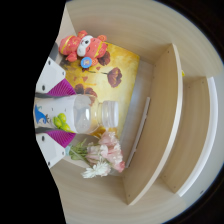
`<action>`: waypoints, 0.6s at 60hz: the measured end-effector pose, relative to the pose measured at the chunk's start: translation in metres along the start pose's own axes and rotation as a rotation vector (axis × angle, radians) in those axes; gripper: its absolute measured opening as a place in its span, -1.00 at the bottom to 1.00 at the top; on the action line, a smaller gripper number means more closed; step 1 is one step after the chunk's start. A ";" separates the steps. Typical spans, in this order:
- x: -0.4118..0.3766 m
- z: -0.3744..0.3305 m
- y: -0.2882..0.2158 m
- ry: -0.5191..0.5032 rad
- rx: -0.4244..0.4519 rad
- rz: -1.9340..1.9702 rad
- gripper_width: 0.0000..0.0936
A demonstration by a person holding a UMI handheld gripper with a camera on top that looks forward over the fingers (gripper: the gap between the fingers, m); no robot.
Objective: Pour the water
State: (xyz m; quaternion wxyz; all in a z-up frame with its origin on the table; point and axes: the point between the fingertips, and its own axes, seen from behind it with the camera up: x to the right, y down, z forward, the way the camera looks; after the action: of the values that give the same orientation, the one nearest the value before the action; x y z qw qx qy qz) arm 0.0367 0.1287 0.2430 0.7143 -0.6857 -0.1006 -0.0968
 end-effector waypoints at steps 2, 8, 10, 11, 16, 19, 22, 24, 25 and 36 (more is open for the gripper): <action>-0.003 0.002 0.015 -0.028 -0.032 0.097 -0.14; -0.014 0.006 0.062 -0.052 -0.101 0.266 -0.14; -0.017 0.007 0.078 -0.061 -0.125 0.285 -0.14; -0.020 0.008 0.085 -0.066 -0.135 0.291 -0.14; -0.031 0.007 0.115 -0.072 -0.166 0.294 -0.14; -0.034 0.007 0.128 -0.070 -0.177 0.283 -0.15; -0.041 0.006 0.138 -0.075 -0.186 0.266 -0.14; -0.043 0.006 0.145 -0.079 -0.195 0.254 -0.14; -0.045 0.006 0.148 -0.081 -0.198 0.251 -0.14; -0.048 0.005 0.158 -0.079 -0.199 0.246 -0.12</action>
State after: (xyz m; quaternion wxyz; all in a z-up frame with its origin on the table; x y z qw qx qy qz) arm 0.0342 0.1398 0.0782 0.6450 -0.7634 -0.0337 0.0088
